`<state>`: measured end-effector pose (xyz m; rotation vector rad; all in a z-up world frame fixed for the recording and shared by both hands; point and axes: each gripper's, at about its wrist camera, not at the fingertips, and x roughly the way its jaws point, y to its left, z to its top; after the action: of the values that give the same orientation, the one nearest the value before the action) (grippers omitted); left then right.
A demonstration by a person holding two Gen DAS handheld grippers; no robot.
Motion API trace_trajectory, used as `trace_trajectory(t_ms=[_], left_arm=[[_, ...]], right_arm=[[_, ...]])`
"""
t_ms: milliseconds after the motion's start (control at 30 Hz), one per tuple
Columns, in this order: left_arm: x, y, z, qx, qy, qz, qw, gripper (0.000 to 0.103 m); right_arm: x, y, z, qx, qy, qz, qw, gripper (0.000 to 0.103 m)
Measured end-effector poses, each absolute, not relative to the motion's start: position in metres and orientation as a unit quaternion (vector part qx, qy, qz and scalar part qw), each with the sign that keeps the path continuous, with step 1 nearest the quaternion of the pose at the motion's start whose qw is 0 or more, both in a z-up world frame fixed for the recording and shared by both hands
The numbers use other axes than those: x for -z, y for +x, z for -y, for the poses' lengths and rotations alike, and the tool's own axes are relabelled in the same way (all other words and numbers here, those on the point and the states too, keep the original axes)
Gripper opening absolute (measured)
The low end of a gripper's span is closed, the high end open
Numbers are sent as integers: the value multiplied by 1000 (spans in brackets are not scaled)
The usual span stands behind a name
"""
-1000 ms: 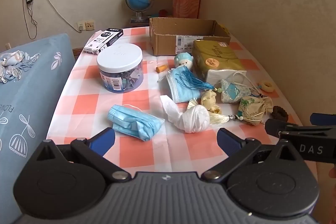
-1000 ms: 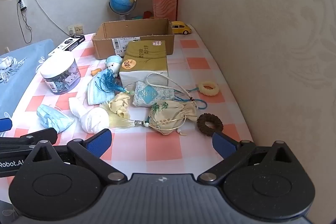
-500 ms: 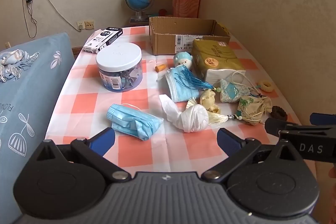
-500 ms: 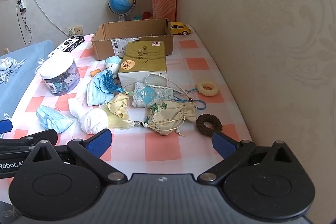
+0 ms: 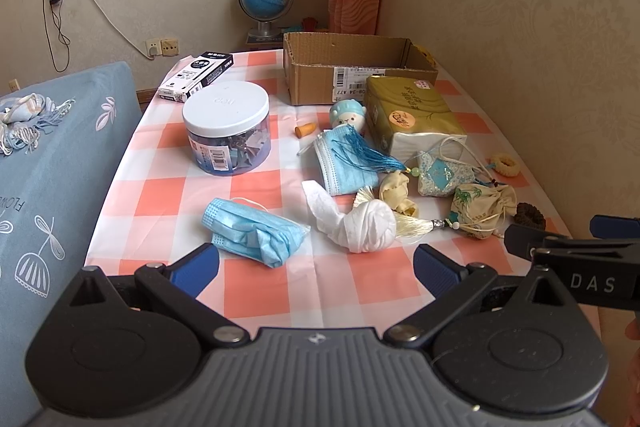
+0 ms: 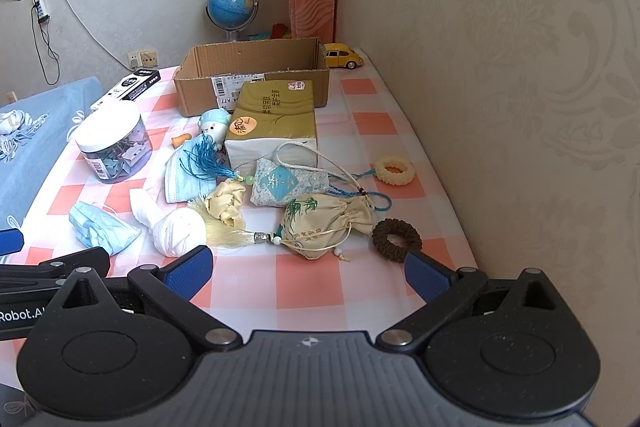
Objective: Organize soft objects
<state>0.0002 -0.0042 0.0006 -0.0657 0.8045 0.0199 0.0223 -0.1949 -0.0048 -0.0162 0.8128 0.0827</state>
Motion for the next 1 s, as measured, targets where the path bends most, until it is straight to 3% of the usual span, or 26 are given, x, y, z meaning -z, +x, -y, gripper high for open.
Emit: trace_trajectory(t_ms=[1000], left_arm=[[-4, 1, 6, -9, -30, -390, 920, 103]], right_arm=[[6, 22, 195, -39, -8, -391, 919, 103]])
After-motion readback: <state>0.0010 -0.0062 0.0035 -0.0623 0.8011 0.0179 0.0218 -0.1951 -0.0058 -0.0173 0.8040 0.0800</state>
